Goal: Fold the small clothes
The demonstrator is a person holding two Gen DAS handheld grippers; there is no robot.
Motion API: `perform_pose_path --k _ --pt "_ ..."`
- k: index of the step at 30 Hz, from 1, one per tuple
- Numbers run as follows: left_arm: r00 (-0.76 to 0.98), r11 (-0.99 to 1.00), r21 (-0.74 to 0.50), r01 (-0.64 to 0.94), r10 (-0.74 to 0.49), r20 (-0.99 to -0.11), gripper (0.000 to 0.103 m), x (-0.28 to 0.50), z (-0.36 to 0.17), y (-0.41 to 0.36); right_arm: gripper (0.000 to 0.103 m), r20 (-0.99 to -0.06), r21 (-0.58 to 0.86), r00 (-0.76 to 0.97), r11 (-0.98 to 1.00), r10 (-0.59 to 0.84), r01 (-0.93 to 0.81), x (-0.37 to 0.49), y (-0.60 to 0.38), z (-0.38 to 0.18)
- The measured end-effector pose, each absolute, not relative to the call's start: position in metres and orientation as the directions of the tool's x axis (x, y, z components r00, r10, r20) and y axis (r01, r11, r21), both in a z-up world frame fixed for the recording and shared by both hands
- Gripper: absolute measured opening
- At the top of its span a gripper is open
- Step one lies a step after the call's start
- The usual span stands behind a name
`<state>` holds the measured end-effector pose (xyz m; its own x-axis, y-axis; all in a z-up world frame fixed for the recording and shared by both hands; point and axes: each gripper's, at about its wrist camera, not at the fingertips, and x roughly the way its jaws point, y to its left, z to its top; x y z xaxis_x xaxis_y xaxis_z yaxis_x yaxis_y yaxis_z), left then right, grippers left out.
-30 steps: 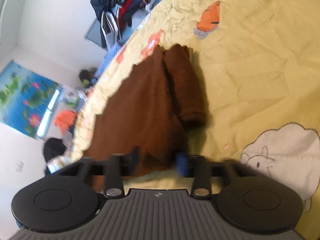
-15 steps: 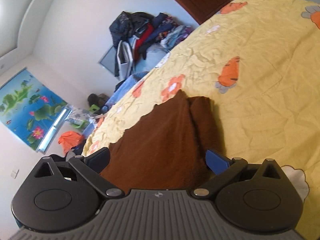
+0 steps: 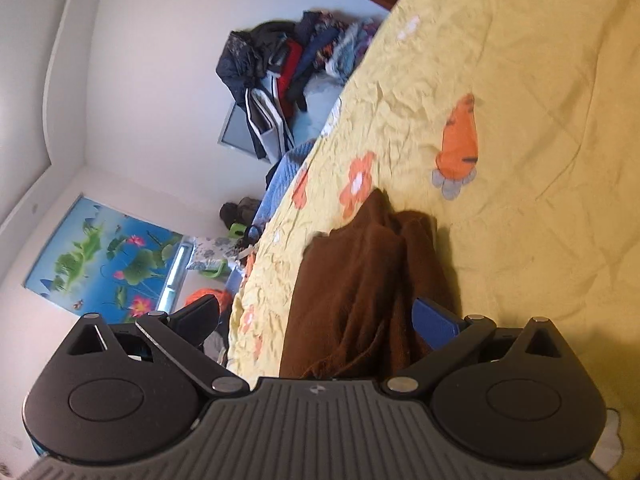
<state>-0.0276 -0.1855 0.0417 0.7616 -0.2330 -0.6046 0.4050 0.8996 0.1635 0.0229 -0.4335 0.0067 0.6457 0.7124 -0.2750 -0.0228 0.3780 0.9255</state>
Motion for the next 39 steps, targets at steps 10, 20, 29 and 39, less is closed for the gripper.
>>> perform_pose_path --k 10,20,29,39 --pt "0.774 0.878 0.203 0.433 -0.246 -0.584 0.01 -0.034 0.047 -0.189 0.103 -0.315 0.933 0.472 0.36 0.823 -0.004 0.07 -0.389 -0.004" --pt "0.773 0.835 0.244 0.492 -0.29 -0.565 0.011 -0.036 0.039 -0.194 0.021 -0.465 0.826 0.495 0.561 0.734 -0.057 0.086 -0.373 -0.01" --pt "0.729 0.812 0.136 0.567 -0.419 -0.541 0.034 -0.048 0.048 -0.177 0.028 -0.411 0.855 0.568 0.518 0.713 -0.032 0.065 -0.414 -0.025" --pt "0.827 0.923 -0.077 0.377 -0.373 -0.422 0.092 -0.059 0.079 -0.067 0.082 -0.393 0.819 0.635 0.567 0.665 -0.087 0.06 -0.429 0.019"
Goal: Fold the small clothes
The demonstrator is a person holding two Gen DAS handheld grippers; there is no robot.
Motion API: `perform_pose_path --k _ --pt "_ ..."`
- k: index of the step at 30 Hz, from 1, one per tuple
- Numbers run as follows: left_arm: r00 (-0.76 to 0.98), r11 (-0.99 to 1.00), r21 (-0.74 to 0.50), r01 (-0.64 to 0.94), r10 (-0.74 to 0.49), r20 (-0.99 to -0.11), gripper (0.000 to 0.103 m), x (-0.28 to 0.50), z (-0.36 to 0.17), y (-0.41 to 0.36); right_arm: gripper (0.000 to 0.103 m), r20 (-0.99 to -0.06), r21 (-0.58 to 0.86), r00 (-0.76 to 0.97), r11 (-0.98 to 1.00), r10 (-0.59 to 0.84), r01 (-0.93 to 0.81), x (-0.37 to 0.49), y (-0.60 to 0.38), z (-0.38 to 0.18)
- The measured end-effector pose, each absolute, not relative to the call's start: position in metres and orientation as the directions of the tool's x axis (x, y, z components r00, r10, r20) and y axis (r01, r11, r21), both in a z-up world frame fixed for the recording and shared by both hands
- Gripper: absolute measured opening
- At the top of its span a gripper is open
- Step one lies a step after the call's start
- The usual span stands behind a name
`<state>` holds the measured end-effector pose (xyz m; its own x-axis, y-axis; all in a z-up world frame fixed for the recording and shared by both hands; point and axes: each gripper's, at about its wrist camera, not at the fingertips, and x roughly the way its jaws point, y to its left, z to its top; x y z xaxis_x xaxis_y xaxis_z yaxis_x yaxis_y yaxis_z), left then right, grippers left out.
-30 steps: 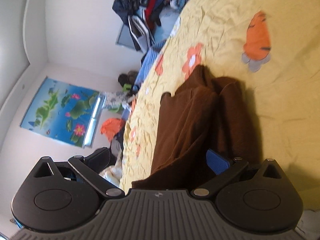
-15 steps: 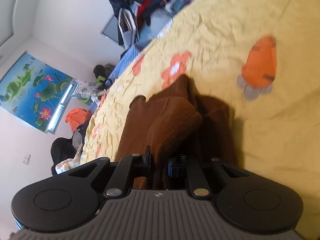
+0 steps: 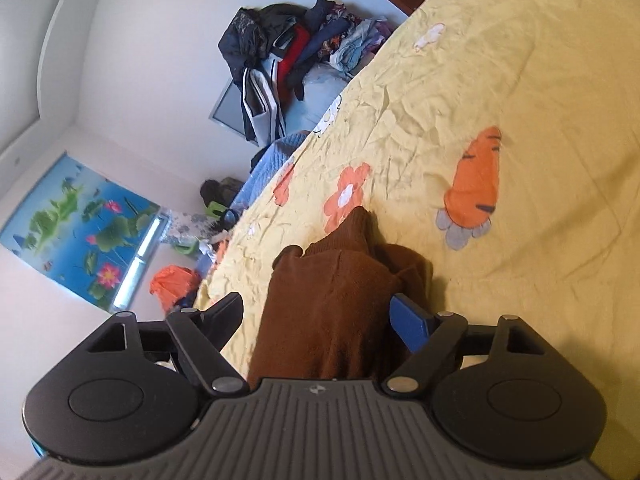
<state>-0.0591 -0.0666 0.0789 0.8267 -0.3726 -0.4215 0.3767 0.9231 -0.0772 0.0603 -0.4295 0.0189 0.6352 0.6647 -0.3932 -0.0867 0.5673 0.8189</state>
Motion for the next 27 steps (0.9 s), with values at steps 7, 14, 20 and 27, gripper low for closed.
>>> perform_pose_path --k 7,14,20,27 --pt "0.755 0.909 -0.365 0.201 -0.381 -0.534 0.092 -0.02 0.061 -0.028 0.021 -0.545 0.71 0.568 0.7 0.616 -0.078 0.09 -0.392 0.004" --pt "0.732 0.911 -0.345 0.226 -0.392 -0.557 0.092 -0.024 0.052 -0.04 0.021 -0.577 0.643 0.592 0.76 0.562 -0.094 0.102 -0.404 0.01" --pt "0.716 0.877 -0.444 0.18 -0.427 -0.552 0.092 -0.014 0.049 -0.025 0.079 -0.454 0.746 0.655 0.66 0.604 -0.091 0.053 -0.424 0.026" --pt "0.566 0.741 -0.67 0.056 -0.576 -0.59 0.09 0.018 0.02 -0.016 0.076 -0.59 0.539 0.54 0.791 0.6 -0.289 0.009 -0.377 0.045"
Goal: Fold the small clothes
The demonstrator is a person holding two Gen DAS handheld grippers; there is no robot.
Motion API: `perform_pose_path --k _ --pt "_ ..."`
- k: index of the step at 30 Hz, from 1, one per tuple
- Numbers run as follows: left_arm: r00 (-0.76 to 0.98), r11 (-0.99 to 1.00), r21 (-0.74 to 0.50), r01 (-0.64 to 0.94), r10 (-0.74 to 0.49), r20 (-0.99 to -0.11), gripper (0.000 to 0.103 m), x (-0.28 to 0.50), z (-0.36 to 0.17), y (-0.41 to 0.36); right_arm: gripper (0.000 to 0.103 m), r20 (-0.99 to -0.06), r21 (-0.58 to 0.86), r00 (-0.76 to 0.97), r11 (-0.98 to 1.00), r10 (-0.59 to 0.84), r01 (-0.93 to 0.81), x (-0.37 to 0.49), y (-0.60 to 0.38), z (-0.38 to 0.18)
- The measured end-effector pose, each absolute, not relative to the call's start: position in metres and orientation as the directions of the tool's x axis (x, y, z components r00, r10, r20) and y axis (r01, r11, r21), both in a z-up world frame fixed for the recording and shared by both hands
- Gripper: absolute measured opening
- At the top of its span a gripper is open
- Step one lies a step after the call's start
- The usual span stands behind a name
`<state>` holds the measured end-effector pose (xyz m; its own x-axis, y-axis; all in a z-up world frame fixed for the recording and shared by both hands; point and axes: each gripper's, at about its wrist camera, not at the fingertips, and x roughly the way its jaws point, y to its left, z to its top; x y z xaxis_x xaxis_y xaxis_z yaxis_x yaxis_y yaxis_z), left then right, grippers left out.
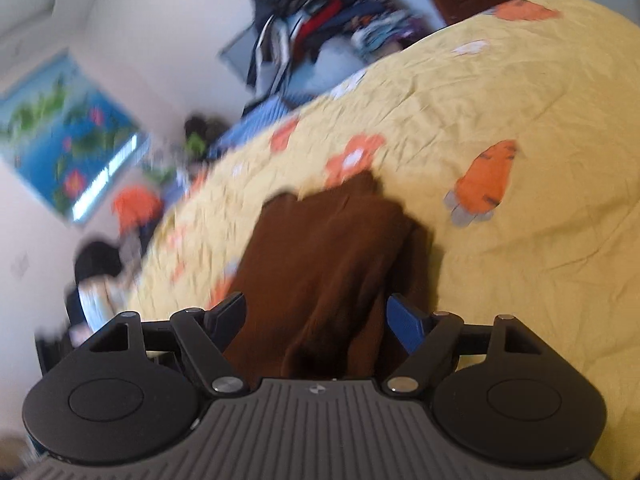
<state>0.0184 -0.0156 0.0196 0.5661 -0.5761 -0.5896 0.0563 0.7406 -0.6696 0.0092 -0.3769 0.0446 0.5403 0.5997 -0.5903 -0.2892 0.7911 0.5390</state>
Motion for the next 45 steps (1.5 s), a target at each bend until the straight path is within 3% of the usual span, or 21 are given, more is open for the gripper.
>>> perform_pose_path --k 1,3,6,9,11,13,14,16,20,23,26,27,28,29,31,38,41,43,45 --pt "0.571 0.741 -0.667 0.075 -0.581 -0.58 0.067 0.019 0.019 -0.021 0.058 -0.631 0.472 0.527 0.821 0.569 -0.321 0.007 -0.365 0.041" --pt "0.528 0.782 -0.621 0.058 -0.552 -0.645 0.04 0.025 0.019 -0.032 0.027 -0.686 0.386 0.521 0.861 0.508 -0.332 0.009 -0.357 0.034" --pt "0.506 0.802 -0.592 0.077 -0.543 -0.67 0.04 0.022 0.023 -0.035 0.02 -0.647 0.469 0.54 0.84 0.538 -0.275 0.009 -0.387 0.027" --pt "0.508 0.815 -0.569 0.108 -0.538 -0.673 0.046 0.019 0.025 -0.034 0.028 -0.606 0.556 0.528 0.792 0.594 -0.253 0.003 -0.402 0.006" --pt "0.499 0.803 -0.588 0.099 -0.551 -0.669 0.059 0.019 0.028 -0.027 0.048 -0.599 0.588 0.522 0.776 0.607 -0.229 0.0 -0.404 0.013" --pt "0.528 0.792 -0.607 0.069 -0.545 -0.651 0.077 0.022 0.032 -0.014 0.1 -0.569 0.607 0.578 0.773 0.585 -0.184 -0.004 -0.412 0.028" --pt "0.554 0.784 -0.619 0.048 -0.537 -0.636 0.078 0.026 0.034 -0.008 0.103 -0.53 0.61 0.628 0.77 0.57 -0.185 -0.006 -0.418 0.035" --pt "0.573 0.763 -0.646 -0.006 -0.527 -0.628 0.079 0.038 0.035 0.002 0.103 -0.496 0.628 0.659 0.758 0.565 -0.177 0.004 -0.424 0.041" --pt "0.559 0.732 -0.676 -0.084 -0.527 -0.64 0.079 0.074 0.023 0.006 0.103 -0.582 0.603 0.624 0.791 0.521 -0.097 0.048 -0.414 0.028" --pt "0.571 0.733 -0.679 -0.042 -0.54 -0.618 0.079 0.094 0.022 -0.003 0.103 -0.612 0.6 0.588 0.795 0.529 -0.091 0.072 -0.397 0.014" --pt "0.559 0.727 -0.687 0.004 -0.571 -0.601 0.078 0.112 0.02 -0.016 0.093 -0.586 0.603 0.604 0.788 0.541 -0.121 0.081 -0.383 0.006" --pt "0.56 0.733 -0.68 0.021 -0.572 -0.599 0.066 0.116 0.02 -0.02 0.076 -0.581 0.606 0.604 0.785 0.546 -0.127 0.081 -0.38 0.004" --pt "0.548 0.755 -0.655 0.028 -0.559 -0.622 0.026 0.121 0.019 -0.025 0.052 -0.591 0.609 0.592 0.784 0.548 -0.117 0.084 -0.377 0.003" --pt "0.539 0.781 -0.624 0.024 -0.536 -0.65 0.022 0.126 0.018 -0.03 0.043 -0.592 0.628 0.574 0.77 0.566 -0.112 0.086 -0.376 0.0" --pt "0.568 0.798 -0.602 0.031 -0.51 -0.646 0.015 0.127 0.023 -0.029 0.038 -0.575 0.644 0.578 0.756 0.578 -0.116 0.086 -0.376 0.001" --pt "0.699 0.891 -0.421 0.167 -0.409 -0.587 0.012 0.107 0.075 -0.006 0.036 -0.495 0.658 0.593 0.719 0.635 -0.221 0.087 -0.344 0.021" --pt "0.688 0.93 -0.342 0.133 -0.335 -0.644 0.016 0.118 0.074 0.007 0.036 -0.5 0.687 0.553 0.695 0.666 -0.215 0.102 -0.321 0.009" --pt "0.635 0.942 -0.32 0.104 -0.311 -0.707 0.02 0.127 0.058 0.018 0.047 -0.534 0.697 0.536 0.699 0.654 -0.158 0.109 -0.313 -0.003" --pt "0.606 0.909 -0.413 0.049 -0.356 -0.711 0.021 0.116 0.05 0.036 0.055 -0.518 0.724 0.543 0.677 0.661 -0.133 0.104 -0.316 -0.003"
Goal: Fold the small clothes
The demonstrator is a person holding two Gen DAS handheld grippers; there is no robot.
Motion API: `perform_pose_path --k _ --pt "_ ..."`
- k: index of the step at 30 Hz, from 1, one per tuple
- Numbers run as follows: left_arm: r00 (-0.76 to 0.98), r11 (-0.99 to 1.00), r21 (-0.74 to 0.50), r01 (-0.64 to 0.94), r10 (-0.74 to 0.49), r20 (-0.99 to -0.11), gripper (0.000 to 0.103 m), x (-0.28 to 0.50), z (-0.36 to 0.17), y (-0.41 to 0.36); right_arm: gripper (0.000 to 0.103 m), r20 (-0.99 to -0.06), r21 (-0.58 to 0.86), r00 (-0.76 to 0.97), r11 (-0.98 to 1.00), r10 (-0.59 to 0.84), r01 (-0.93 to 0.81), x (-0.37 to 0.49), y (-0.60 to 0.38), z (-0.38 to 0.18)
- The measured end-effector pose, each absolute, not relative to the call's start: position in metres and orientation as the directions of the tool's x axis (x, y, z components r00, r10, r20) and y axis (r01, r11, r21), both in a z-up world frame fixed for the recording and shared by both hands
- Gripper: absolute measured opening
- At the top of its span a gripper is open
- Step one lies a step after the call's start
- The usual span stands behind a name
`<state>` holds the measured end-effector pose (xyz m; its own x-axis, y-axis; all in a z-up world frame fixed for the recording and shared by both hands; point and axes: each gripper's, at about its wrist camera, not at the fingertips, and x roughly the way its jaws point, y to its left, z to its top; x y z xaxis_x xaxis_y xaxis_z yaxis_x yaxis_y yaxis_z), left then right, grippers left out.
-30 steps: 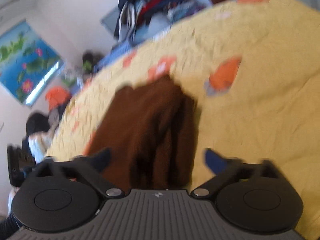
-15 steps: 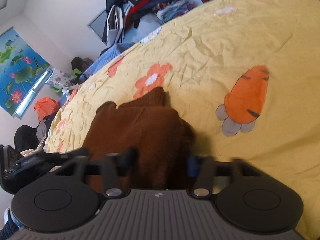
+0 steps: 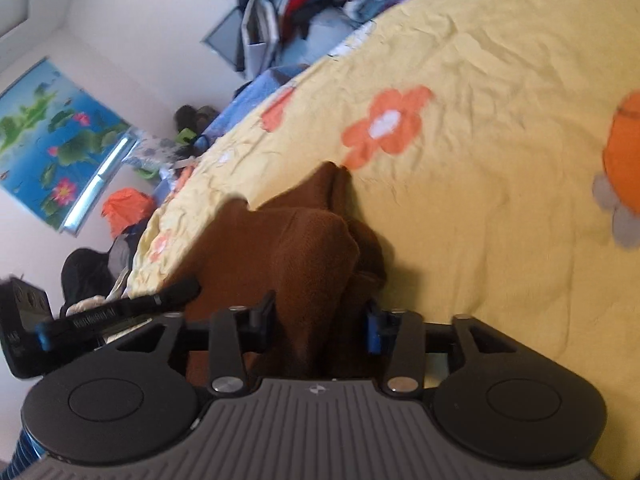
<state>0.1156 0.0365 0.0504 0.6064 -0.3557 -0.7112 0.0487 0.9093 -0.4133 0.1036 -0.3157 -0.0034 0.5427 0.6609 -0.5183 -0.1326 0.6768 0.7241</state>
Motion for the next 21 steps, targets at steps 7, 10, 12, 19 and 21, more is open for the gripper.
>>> perform_pose_path --k 7,10,12,19,21 --pt "0.582 0.696 -0.714 0.071 -0.61 -0.537 0.076 0.041 0.032 0.054 0.084 -0.542 0.702 0.469 0.683 0.697 -0.204 0.049 -0.325 0.014" --pt "0.591 0.805 -0.589 0.071 -0.509 -0.625 0.045 0.032 0.027 0.041 0.065 -0.6 0.614 0.441 0.737 0.668 -0.281 0.033 -0.308 0.011" --pt "0.585 0.824 -0.564 0.061 -0.487 -0.649 0.029 0.032 0.03 0.044 0.039 -0.611 0.63 0.393 0.723 0.687 -0.285 0.03 -0.303 0.008" --pt "0.628 0.918 -0.365 0.158 -0.378 -0.68 0.026 0.005 0.043 0.043 0.042 -0.576 0.654 0.399 0.695 0.714 -0.3 0.007 -0.307 0.004" --pt "0.672 0.942 -0.293 0.166 -0.326 -0.665 0.031 -0.006 0.054 0.033 0.06 -0.552 0.702 0.397 0.666 0.733 -0.253 0.012 -0.315 0.006"
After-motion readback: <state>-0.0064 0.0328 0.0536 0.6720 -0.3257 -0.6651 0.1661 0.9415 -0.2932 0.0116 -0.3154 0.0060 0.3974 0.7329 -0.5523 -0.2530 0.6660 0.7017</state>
